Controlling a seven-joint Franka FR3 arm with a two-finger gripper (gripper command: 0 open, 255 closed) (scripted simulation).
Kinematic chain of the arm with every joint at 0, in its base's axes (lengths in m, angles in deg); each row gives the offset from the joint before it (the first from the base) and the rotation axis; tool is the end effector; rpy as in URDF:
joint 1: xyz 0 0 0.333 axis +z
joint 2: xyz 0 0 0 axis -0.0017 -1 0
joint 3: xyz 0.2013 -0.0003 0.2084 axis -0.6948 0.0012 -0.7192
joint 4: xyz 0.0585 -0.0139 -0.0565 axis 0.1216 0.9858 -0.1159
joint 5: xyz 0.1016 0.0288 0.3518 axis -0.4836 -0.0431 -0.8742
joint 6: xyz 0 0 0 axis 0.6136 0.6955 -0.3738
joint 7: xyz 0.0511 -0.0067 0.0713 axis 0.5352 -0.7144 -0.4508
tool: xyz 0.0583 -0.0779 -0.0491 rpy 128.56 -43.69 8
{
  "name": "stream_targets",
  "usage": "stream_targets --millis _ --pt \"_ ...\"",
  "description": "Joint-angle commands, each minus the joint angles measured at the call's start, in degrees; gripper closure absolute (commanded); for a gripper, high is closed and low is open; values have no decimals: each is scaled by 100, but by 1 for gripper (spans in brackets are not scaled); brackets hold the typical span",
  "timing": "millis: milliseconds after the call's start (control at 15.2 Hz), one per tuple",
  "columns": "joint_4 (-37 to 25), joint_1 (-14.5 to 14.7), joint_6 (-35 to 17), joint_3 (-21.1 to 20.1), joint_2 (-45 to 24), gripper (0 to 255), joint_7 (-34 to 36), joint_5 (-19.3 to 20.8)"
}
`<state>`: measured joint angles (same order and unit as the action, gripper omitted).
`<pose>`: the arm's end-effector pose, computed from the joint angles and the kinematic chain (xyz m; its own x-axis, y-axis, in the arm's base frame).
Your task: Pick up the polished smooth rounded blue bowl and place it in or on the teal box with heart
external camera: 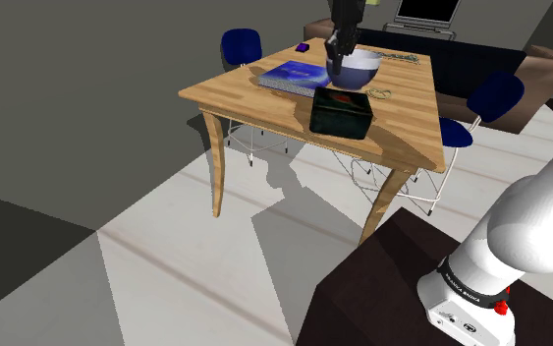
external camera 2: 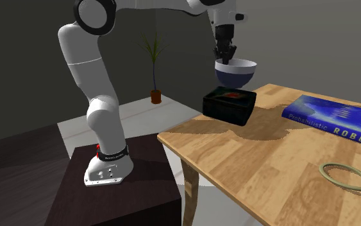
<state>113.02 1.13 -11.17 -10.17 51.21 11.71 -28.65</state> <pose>0.4944 -0.0005 0.6035 0.9967 0.0807 0.0114 0.0784 -0.9872 0.1391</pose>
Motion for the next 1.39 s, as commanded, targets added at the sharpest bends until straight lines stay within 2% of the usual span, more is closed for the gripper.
stream_targets --millis 0,264,726,792,1122,1320 --pt "205 -2 -173 3 36 255 20 2" --pt "575 -3 -487 8 91 255 56 6" --pt "575 -3 -487 8 91 255 56 6" --pt "575 -3 -486 8 91 0 57 6" --pt "576 -3 -486 8 92 0 57 6" --pt "-123 25 109 -35 -16 0 45 -2"
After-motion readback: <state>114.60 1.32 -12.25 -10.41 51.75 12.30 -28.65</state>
